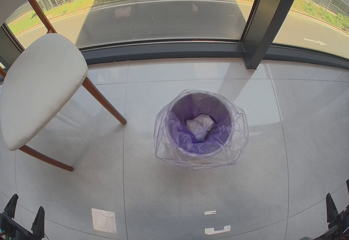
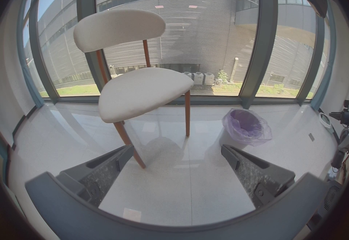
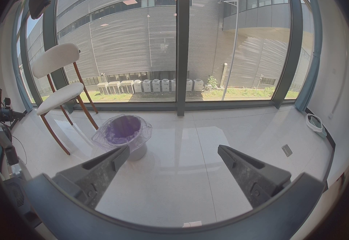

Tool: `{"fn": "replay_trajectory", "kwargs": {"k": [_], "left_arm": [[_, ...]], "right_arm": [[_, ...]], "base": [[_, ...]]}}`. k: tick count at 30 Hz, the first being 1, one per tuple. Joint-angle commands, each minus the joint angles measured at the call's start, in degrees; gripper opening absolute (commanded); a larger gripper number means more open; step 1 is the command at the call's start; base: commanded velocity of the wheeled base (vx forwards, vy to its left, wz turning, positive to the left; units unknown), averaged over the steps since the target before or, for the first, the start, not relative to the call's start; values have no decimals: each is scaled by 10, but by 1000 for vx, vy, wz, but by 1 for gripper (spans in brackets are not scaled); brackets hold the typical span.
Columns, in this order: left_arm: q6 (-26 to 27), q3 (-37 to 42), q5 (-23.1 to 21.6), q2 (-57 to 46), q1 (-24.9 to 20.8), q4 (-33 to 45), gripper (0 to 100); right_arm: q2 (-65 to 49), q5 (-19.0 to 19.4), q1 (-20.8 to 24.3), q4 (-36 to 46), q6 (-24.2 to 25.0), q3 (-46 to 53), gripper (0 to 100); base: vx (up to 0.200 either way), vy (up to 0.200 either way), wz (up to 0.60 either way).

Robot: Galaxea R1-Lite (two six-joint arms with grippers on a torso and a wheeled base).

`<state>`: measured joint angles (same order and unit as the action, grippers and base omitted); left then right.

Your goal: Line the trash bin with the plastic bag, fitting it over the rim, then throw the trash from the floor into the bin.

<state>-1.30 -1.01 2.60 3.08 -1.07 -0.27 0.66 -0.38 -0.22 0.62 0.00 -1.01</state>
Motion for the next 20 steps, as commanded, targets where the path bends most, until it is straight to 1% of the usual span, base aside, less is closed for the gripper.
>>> {"fn": "replay_trajectory", "kwargs": {"k": [1,4,5,8,20], "left_arm": [[2,10,0,-31,10,0,100],[9,10,-2,-31,10,2,100],[11,10,-2,-31,11,2,100],[11,10,-6,-31,11,2,100],[10,10,-7,-31,12,2,100]], "right_arm": [[-3,-1,0,-4,0,8,100],[-4,-1,0,-4,-1,8,100],[-4,6,1,-5,-4,8,100],[-4,10,1,-5,0,8,100],[-3,7,0,-4,-4,8,100]], "base": [[0,0,0],[0,0,0],[0,0,0],[0,0,0],[0,0,0]]}}
